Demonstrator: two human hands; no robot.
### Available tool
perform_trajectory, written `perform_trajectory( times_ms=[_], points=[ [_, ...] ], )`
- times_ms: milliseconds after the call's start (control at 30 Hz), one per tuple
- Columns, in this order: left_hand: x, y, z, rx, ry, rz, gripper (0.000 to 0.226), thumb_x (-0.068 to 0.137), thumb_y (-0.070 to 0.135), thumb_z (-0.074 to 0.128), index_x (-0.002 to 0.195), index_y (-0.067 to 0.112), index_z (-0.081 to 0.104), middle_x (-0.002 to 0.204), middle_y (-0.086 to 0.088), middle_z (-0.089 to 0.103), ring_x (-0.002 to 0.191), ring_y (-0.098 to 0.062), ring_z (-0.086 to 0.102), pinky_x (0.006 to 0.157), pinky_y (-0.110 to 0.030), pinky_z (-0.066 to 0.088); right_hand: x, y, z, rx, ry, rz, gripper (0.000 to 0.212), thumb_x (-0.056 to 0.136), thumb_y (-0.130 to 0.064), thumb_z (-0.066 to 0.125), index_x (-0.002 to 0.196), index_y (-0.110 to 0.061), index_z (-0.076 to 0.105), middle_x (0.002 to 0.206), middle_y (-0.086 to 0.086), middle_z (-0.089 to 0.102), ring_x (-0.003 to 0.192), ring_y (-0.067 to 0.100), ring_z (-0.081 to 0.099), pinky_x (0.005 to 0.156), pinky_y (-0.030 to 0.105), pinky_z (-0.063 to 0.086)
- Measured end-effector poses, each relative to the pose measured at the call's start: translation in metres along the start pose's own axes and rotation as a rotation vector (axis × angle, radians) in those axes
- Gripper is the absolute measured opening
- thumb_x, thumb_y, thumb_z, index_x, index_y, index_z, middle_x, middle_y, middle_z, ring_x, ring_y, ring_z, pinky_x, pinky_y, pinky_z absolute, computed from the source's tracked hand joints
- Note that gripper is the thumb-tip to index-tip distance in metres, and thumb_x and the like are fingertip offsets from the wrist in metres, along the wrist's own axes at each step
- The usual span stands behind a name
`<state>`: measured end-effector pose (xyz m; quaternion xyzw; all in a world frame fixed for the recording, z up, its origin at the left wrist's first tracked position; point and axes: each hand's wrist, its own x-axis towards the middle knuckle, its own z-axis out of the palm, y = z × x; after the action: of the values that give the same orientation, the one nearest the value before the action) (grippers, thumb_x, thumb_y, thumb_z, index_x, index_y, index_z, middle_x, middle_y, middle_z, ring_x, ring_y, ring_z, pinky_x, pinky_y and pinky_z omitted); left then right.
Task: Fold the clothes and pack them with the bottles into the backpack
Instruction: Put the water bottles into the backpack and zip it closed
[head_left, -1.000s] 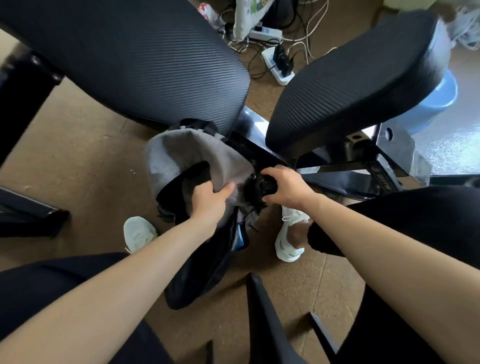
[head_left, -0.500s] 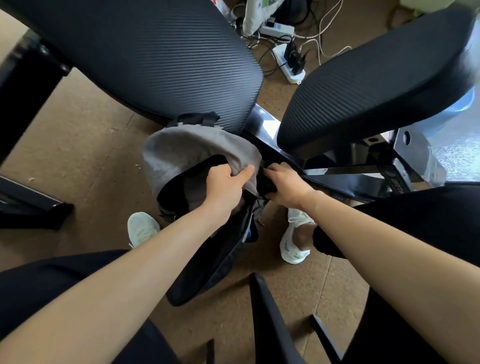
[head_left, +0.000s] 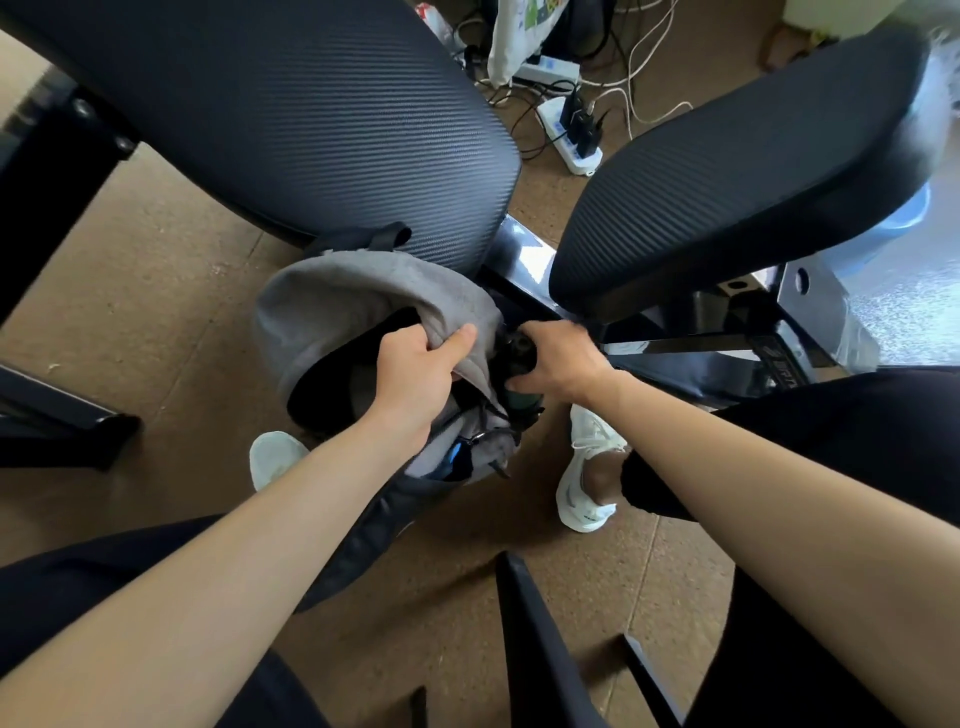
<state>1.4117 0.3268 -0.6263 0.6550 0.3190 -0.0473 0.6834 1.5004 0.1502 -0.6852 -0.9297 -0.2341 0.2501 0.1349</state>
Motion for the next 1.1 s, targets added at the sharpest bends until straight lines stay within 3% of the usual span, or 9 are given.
perform_trajectory(
  times_ms=[133, 300, 400, 467, 567, 700, 833, 933, 1100],
  points=[
    [-0.001, 0.001, -0.002, 0.055, -0.023, 0.037, 0.026, 0.095, 0.019, 0.072, 0.086, -0.006, 0.072, 0.086, -0.015, 0.078, 0.091, -0.027, 0.076, 0.094, -0.051, 0.058, -0.001, -0.001, 0.007, -0.139, -0.149, -0.181, 0.056, 0.073, -0.035, 0.083, 0.121, -0.012, 0.065, 0.112, 0.009, 0.069, 0.104, 0.032, 0.061, 0.088, 0.041, 0.051],
    [0.002, 0.004, -0.004, 0.071, -0.013, 0.069, 0.027, 0.094, 0.021, 0.074, 0.076, 0.001, 0.071, 0.083, -0.012, 0.078, 0.089, -0.029, 0.076, 0.09, -0.054, 0.059, -0.002, 0.009, 0.016, -0.156, -0.04, 0.099, 0.061, 0.072, -0.064, 0.078, 0.096, -0.013, 0.057, 0.084, 0.003, 0.063, 0.079, 0.027, 0.061, 0.067, 0.037, 0.046],
    [0.0, 0.001, -0.003, 0.104, -0.006, 0.068, 0.024, 0.093, 0.02, 0.075, 0.071, 0.012, 0.072, 0.083, -0.008, 0.078, 0.09, -0.025, 0.076, 0.092, -0.053, 0.059, -0.004, 0.013, 0.031, -0.098, -0.097, -0.106, 0.059, 0.073, -0.041, 0.083, 0.122, -0.013, 0.064, 0.104, 0.01, 0.07, 0.099, 0.032, 0.06, 0.083, 0.035, 0.045],
    [-0.001, 0.002, -0.001, 0.115, -0.009, 0.067, 0.026, 0.093, 0.021, 0.075, 0.068, 0.015, 0.07, 0.081, -0.006, 0.078, 0.089, -0.023, 0.076, 0.092, -0.052, 0.059, -0.005, 0.017, 0.033, -0.032, -0.093, -0.077, 0.067, 0.071, -0.036, 0.085, 0.13, -0.015, 0.061, 0.109, 0.01, 0.07, 0.103, 0.033, 0.06, 0.088, 0.035, 0.047],
    [0.001, 0.004, -0.001, 0.131, 0.006, 0.07, 0.033, 0.094, 0.02, 0.074, 0.062, 0.018, 0.067, 0.077, -0.005, 0.076, 0.086, -0.023, 0.076, 0.09, -0.05, 0.06, -0.003, 0.017, 0.035, 0.035, -0.037, 0.119, 0.069, 0.068, -0.044, 0.088, 0.12, -0.011, 0.056, 0.104, 0.011, 0.07, 0.096, 0.034, 0.065, 0.081, 0.042, 0.055],
    [-0.001, 0.001, 0.002, 0.139, 0.006, 0.053, 0.043, 0.093, 0.02, 0.075, 0.052, 0.024, 0.067, 0.07, 0.002, 0.074, 0.082, -0.022, 0.075, 0.089, -0.048, 0.06, -0.005, 0.019, 0.053, -0.022, -0.051, 0.016, 0.052, 0.072, -0.024, 0.085, 0.113, -0.008, 0.059, 0.1, 0.014, 0.069, 0.096, 0.037, 0.062, 0.077, 0.041, 0.053],
    [-0.001, 0.003, 0.002, 0.114, -0.008, 0.085, 0.031, 0.093, 0.025, 0.075, 0.08, -0.003, 0.071, 0.084, -0.012, 0.077, 0.088, -0.026, 0.076, 0.09, -0.05, 0.06, -0.008, 0.032, 0.061, 0.083, -0.037, 0.049, 0.033, 0.079, 0.004, 0.068, 0.11, -0.005, 0.064, 0.09, 0.017, 0.068, 0.09, 0.04, 0.062, 0.069, 0.042, 0.051],
    [0.005, 0.004, -0.002, 0.114, -0.013, 0.107, 0.044, 0.092, 0.032, 0.075, 0.087, -0.011, 0.067, 0.089, -0.019, 0.076, 0.091, -0.032, 0.075, 0.088, -0.056, 0.058, -0.014, 0.034, 0.068, 0.159, -0.135, 0.064, 0.057, 0.082, -0.012, 0.075, 0.136, -0.013, 0.056, 0.124, 0.015, 0.062, 0.114, 0.036, 0.061, 0.094, 0.04, 0.05],
    [0.004, -0.001, 0.008, 0.125, 0.006, 0.056, 0.036, 0.093, 0.024, 0.075, 0.073, -0.004, 0.064, 0.084, -0.014, 0.077, 0.088, -0.028, 0.075, 0.088, -0.056, 0.058, -0.026, 0.025, 0.07, 0.314, 0.042, 0.067, 0.084, 0.066, -0.024, 0.086, 0.142, -0.015, 0.051, 0.127, 0.01, 0.057, 0.115, 0.034, 0.057, 0.101, 0.044, 0.048]
  ],
)
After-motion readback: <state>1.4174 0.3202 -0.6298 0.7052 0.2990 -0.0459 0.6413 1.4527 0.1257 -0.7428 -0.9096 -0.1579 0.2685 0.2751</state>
